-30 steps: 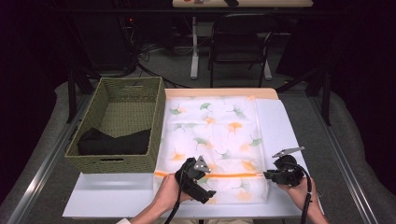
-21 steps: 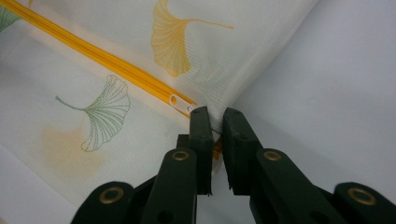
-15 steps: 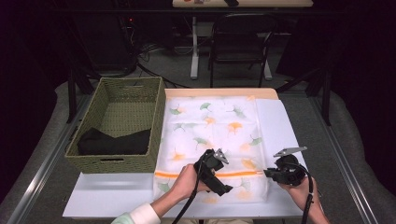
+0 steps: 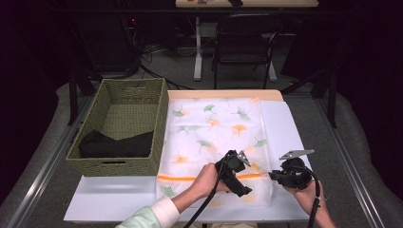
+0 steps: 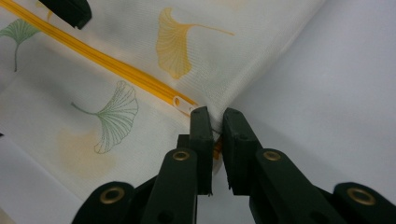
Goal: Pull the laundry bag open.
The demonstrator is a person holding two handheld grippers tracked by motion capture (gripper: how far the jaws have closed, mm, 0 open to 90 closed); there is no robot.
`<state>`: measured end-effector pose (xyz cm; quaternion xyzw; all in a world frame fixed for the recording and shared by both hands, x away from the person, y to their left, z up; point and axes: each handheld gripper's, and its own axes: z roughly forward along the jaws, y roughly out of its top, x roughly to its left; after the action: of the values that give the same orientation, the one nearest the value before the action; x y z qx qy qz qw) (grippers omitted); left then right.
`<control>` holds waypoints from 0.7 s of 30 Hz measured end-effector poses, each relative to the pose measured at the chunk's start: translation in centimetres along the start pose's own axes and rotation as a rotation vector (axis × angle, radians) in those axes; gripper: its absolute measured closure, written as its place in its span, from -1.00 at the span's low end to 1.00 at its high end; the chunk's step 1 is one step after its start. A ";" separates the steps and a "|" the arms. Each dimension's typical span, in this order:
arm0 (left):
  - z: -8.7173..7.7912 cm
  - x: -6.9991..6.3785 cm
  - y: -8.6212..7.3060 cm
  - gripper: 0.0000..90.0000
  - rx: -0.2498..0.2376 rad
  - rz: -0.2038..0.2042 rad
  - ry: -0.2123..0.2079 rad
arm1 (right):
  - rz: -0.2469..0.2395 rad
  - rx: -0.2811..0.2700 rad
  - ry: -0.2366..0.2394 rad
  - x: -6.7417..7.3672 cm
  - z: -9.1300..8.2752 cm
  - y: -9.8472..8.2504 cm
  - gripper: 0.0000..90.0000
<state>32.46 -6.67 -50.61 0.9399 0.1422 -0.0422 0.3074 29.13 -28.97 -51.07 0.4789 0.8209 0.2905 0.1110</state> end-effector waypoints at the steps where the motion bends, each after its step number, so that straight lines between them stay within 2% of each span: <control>1: 0.2 -0.1 0.2 -0.67 0.001 0.008 0.000 | -0.001 -0.001 -0.001 0.0 0.0 0.0 0.85; 7: 1.5 -0.1 1.1 -0.66 0.029 0.028 -0.014 | -0.011 -0.008 0.008 0.2 -0.2 0.0 0.85; 12: 2.4 0.1 1.6 -0.66 0.040 0.027 -0.039 | -0.022 -0.016 0.012 0.3 -0.2 0.1 0.85; 17: 3.4 0.0 2.1 -0.66 0.057 0.042 -0.042 | -0.019 -0.018 0.021 0.4 -0.3 0.1 0.85; 21: 4.2 0.2 2.2 -0.69 0.080 0.042 -0.074 | -0.022 -0.023 0.024 0.4 -0.3 0.1 0.85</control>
<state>33.32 -10.78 -52.74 0.9521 0.1090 -0.0760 0.2755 28.81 -28.69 -50.69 0.4650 0.8241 0.3043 0.1095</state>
